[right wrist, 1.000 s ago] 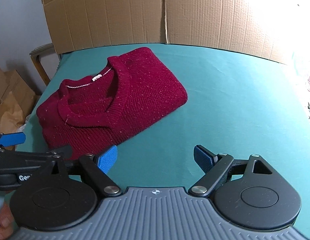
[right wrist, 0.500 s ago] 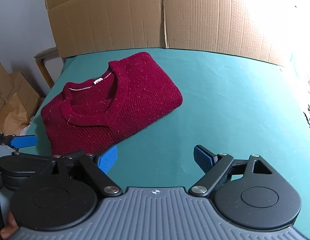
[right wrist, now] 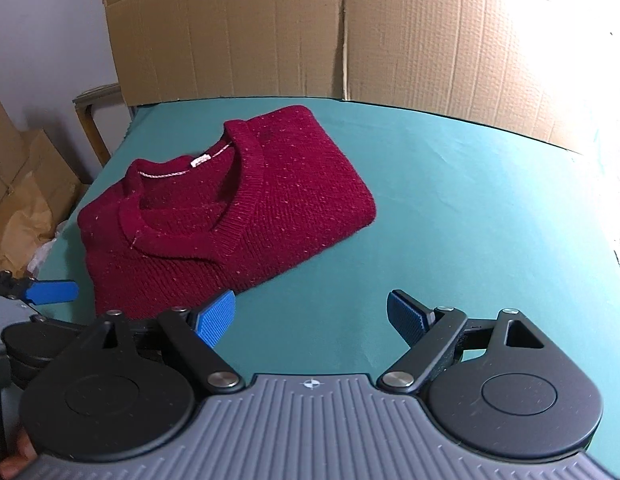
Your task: Fold clothes
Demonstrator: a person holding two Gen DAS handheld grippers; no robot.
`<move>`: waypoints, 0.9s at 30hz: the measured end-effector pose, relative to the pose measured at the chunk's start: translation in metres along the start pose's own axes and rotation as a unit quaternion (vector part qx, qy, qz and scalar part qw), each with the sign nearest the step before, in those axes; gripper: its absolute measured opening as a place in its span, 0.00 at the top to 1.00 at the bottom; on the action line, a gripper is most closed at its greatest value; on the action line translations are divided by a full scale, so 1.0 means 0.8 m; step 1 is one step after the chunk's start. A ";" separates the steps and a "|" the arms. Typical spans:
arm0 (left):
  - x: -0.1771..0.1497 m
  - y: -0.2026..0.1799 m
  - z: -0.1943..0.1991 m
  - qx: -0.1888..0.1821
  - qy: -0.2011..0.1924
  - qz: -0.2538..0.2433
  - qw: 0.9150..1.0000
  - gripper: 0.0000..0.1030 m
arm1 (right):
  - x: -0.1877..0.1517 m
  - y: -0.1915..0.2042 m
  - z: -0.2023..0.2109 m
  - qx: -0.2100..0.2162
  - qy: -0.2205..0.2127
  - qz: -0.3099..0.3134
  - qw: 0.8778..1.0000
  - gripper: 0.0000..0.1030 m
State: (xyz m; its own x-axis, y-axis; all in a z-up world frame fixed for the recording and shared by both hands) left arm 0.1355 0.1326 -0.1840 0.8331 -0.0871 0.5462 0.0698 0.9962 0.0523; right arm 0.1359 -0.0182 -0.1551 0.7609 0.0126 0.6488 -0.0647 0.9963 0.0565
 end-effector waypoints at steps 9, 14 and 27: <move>0.006 0.000 -0.016 0.028 0.003 0.008 1.000 0.01 | 0.012 0.003 -0.031 0.017 0.018 0.022 0.999 0.17; 0.008 0.003 -0.024 0.040 0.010 0.025 0.999 0.01 | 0.015 0.009 -0.046 0.018 0.023 0.052 0.998 0.17; 0.067 0.006 -0.027 0.047 -0.016 -0.021 0.999 0.00 | 0.065 0.022 -0.063 0.022 0.026 0.062 0.997 0.17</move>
State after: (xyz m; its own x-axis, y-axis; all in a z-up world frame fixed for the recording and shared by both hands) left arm 0.1925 0.1329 -0.1722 0.8122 -0.1302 0.5686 0.0513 0.9869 0.1526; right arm 0.2064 0.0039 -0.1585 0.7769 0.1419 0.6134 -0.1882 0.9821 0.0112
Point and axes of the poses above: each gripper's, at about its wrist camera, not at the fingertips, and z roughly against the way its jaws point, y to its left, x to its top, the point moved 6 cm from there along -z, roughly the way its jaws point, and after that the axes turned 2 degrees about -y, right-handed, at the moved point
